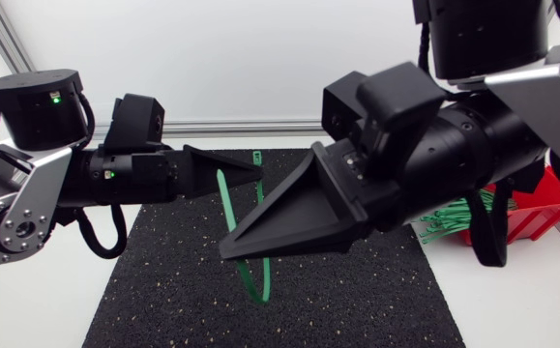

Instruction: Take a green cable tie from the red box, thread the tail through the head to close it, then place it in the transparent bin on the left.

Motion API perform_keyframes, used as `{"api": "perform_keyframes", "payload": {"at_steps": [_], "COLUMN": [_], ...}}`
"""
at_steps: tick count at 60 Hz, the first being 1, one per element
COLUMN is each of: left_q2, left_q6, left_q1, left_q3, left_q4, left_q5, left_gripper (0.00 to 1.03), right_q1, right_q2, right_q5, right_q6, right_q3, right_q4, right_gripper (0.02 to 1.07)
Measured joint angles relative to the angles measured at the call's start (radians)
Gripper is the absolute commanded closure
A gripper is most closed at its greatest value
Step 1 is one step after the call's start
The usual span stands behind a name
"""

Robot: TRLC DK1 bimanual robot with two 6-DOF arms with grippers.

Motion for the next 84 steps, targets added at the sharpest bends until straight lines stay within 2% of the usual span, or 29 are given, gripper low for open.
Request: {"api": "perform_keyframes", "payload": {"at_steps": [11, 20, 39, 47, 55, 65, 76, 84], "left_q2": [-0.060, -0.076, -0.086, -0.122, -0.157, -0.190, -0.203, -0.211], "left_q6": [-0.025, -0.025, -0.025, -0.025, -0.023, -0.004, 0.006, 0.033], "left_q1": [-0.027, -0.032, -0.031, -0.036, -0.079, -0.117, -0.119, -0.141], "left_q3": [-0.048, -0.089, -0.146, -0.150, -0.157, -0.187, -0.195, -0.196], "left_q4": [0.059, 0.097, 0.211, 0.227, 0.237, 0.237, 0.237, 0.237], "left_q5": [-0.047, -0.070, -0.133, -0.166, -0.215, -0.251, -0.277, -0.327], "left_gripper": [1.00, 1.00, 1.00, 1.00, 1.00, 1.00, 1.00, 1.00], "right_q1": [0.000, -0.013, -0.081, -0.087, -0.087, -0.094, -0.105, -0.106], "right_q2": [0.006, 0.008, 0.027, 0.058, 0.080, 0.105, 0.122, 0.131], "right_q5": [-0.004, -0.005, -0.001, 0.000, 0.001, 0.008, 0.008, 0.008], "right_q6": [0.124, 0.172, 0.196, 0.196, 0.199, 0.200, 0.203, 0.203], "right_q3": [0.030, 0.071, 0.136, 0.172, 0.216, 0.256, 0.256, 0.256], "right_q4": [-0.002, -0.101, -0.214, -0.265, -0.313, -0.322, -0.335, -0.336], "right_gripper": [1.01, 1.01, 1.01, 1.01, 1.01, 1.01, 1.01, 1.01]}}
